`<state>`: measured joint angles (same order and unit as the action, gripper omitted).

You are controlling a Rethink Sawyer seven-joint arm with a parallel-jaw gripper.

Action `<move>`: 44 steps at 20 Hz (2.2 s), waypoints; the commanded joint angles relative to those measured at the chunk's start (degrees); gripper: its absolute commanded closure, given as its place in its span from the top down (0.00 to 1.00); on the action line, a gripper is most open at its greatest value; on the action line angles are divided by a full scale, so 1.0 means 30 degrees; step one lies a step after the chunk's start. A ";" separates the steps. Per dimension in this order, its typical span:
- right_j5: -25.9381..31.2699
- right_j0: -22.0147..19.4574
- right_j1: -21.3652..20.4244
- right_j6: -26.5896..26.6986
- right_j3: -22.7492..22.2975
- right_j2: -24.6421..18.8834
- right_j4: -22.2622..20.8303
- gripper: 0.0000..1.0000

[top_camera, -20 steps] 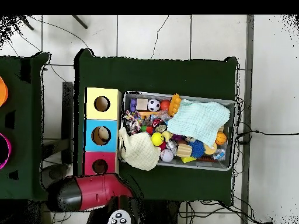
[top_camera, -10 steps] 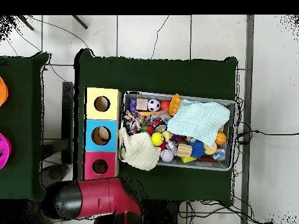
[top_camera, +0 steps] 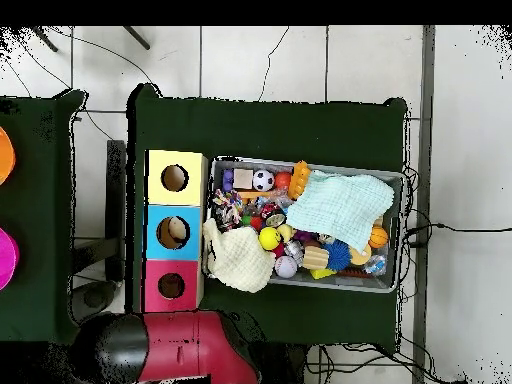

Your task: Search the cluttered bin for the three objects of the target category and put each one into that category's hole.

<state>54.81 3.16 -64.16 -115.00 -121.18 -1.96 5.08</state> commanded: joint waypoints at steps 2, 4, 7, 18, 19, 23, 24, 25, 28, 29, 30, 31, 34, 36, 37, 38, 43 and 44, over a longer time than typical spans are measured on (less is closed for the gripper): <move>0.1477 -0.0673 -0.0458 -0.2313 0.0874 -0.0356 0.0898 0.00; 0.1669 -0.0751 -0.0438 -0.2347 0.1050 -0.0448 0.0968 0.00; 0.1565 -0.0728 -0.0318 -0.2429 0.1070 -0.0496 0.1035 0.00; 0.0963 -0.0185 0.0127 -0.3450 0.1689 -0.0603 0.1467 0.00; 0.0933 -0.0194 0.0192 -0.3425 0.1748 -0.0614 0.1515 0.00; 0.0537 -0.0289 0.0500 -0.3287 0.2011 -0.0535 0.1489 0.00; 0.0491 -0.0310 0.0629 -0.3313 0.2182 -0.0548 0.1498 0.00; 0.0504 -0.0306 0.0700 -0.3388 0.2344 -0.0562 0.1561 0.00; 0.0412 -0.0306 0.1017 -0.3457 0.2730 -0.0617 0.1624 0.00; 0.0291 -0.0326 0.1153 -0.3432 0.2828 -0.0617 0.1600 0.00; 0.0090 -0.0361 0.1339 -0.3349 0.2928 -0.0619 0.1516 0.00; -0.0119 -0.0379 0.1551 -0.3319 0.3051 -0.0595 0.1413 0.00; -0.1004 -0.0329 0.2239 -0.3251 0.3285 -0.0517 0.1051 0.00; -0.1378 -0.0257 0.2635 -0.3283 0.3490 -0.0451 0.0858 0.00; -0.1505 -0.0234 0.2799 -0.3243 0.3593 -0.0428 0.0760 0.00; -0.1609 -0.0198 0.2854 -0.3225 0.3601 -0.0383 0.0693 0.00; -0.2852 -0.0012 0.3466 -0.3220 0.3396 -0.0155 0.0387 0.00; -0.3099 0.0030 0.3513 -0.3211 0.3301 -0.0121 0.0375 0.00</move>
<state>52.47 3.18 -57.44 -115.00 -113.01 -1.98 7.65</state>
